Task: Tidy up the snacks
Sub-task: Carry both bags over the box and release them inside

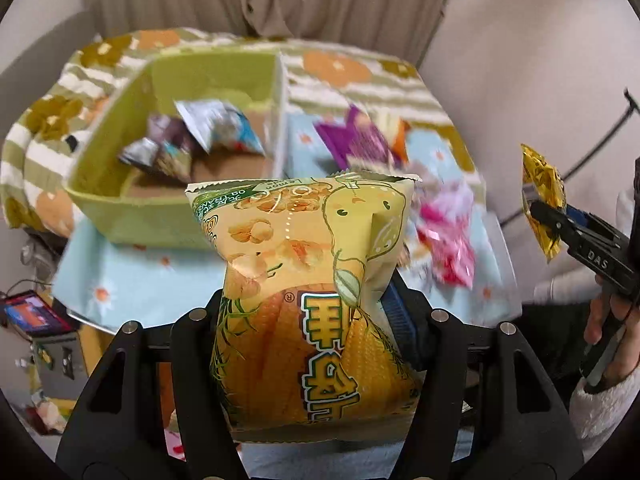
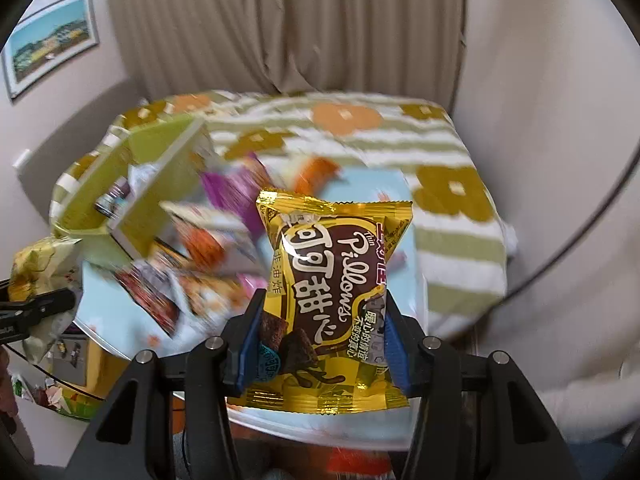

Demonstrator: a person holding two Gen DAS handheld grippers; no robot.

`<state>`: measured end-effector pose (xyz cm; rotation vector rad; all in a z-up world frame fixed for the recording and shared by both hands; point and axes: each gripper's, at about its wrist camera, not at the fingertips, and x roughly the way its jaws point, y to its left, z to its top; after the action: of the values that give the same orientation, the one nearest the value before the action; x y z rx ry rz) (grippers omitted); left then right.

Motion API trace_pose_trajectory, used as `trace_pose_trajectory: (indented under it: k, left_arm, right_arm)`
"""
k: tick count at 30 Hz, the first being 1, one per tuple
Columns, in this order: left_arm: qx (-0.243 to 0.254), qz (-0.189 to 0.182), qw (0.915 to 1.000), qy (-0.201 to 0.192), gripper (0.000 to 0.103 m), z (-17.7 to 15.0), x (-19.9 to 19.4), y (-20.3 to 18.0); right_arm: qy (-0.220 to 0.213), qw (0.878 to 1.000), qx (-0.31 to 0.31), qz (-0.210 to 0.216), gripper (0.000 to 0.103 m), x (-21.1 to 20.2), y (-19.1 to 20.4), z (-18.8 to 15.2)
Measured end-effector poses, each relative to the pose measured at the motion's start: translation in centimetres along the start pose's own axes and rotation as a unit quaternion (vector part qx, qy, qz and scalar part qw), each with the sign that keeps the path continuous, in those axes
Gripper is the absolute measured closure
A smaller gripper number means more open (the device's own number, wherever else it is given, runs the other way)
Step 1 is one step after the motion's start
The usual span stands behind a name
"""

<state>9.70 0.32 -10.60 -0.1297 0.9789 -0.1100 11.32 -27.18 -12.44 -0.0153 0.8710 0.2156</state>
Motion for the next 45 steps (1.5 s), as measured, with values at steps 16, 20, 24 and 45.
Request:
trace_pose_trajectory:
  k: [16,20,24,45]
  left_arm:
    - [-0.034,0.039,0.9973,-0.053,0.045,10.0,-1.4,11.3]
    - [-0.035,0.039,0.9982,-0.029,0.045,12.1,1.3,14.4]
    - [-0.024,0.035,0.9991,-0.001,0.045,13.2,4.5,16.6]
    - [0.017,0.018,0.9991,0.035,0.001,12.2,9.8,21.7]
  right_arm:
    - [-0.050,0.992,-0.040,0.111,0.054,2.1,14.6,12.3]
    - [-0.040,0.991,-0.041,0.124,0.054,4.0,18.1,13.7]
    - [-0.018,0.991,-0.036,0.130,0.054,6.5,21.0,14.4]
    - [0.074,0.993,0.038,0.088,0.054,14.5,25.7,13.3]
